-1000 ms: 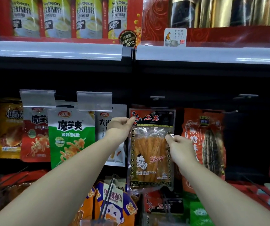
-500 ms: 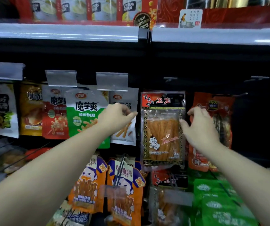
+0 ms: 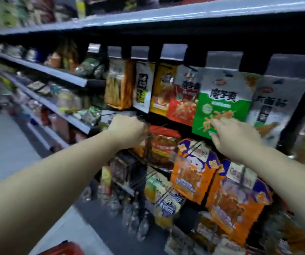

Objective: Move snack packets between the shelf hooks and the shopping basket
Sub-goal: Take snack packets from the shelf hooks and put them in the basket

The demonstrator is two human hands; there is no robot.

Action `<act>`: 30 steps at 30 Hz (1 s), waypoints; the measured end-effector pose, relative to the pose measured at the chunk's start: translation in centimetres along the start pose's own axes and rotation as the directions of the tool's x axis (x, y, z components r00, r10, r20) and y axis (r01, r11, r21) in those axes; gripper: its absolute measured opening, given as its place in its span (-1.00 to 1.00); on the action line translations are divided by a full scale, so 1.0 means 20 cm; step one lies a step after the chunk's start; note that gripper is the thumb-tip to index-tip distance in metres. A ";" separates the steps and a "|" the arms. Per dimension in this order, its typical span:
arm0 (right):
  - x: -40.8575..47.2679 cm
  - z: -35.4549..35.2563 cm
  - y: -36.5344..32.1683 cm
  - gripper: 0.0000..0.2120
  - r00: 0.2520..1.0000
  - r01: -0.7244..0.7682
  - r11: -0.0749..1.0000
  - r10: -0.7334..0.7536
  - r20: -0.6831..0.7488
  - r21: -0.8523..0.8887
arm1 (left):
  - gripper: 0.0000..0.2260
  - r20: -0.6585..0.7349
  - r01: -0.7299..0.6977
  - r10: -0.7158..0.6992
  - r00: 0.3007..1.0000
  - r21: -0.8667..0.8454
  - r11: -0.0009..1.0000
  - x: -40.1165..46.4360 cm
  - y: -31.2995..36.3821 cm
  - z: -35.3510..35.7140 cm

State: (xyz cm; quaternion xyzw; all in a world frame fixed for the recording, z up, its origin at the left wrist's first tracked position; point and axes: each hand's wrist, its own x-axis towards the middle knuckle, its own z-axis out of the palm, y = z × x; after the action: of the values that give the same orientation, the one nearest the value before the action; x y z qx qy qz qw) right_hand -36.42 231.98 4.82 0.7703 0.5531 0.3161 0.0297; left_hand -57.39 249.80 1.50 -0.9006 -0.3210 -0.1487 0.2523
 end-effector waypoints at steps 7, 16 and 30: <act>0.24 0.13 -0.94 -0.69 0.967 0.254 0.960 -0.252 -0.031 0.116 | -0.76 0.257 0.177 -0.216 0.942 0.167 0.970 -0.61 -0.71 0.33; 0.28 0.45 -2.31 -0.71 0.851 0.463 0.833 -0.513 0.111 0.303 | -0.70 0.552 0.273 -0.264 0.791 0.067 0.960 -1.52 -1.33 1.06; -0.45 1.98 -3.80 -0.57 0.313 0.676 0.540 -0.826 0.469 0.501 | -0.75 0.969 0.715 -0.224 0.107 0.082 0.694 -2.99 -0.78 2.85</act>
State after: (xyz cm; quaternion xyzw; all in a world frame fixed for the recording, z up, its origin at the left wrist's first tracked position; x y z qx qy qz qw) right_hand -80.81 265.48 -60.95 0.4750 0.8273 -0.0910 0.2857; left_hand -106.31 261.44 -65.85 -0.6766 -0.6408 0.2669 -0.2456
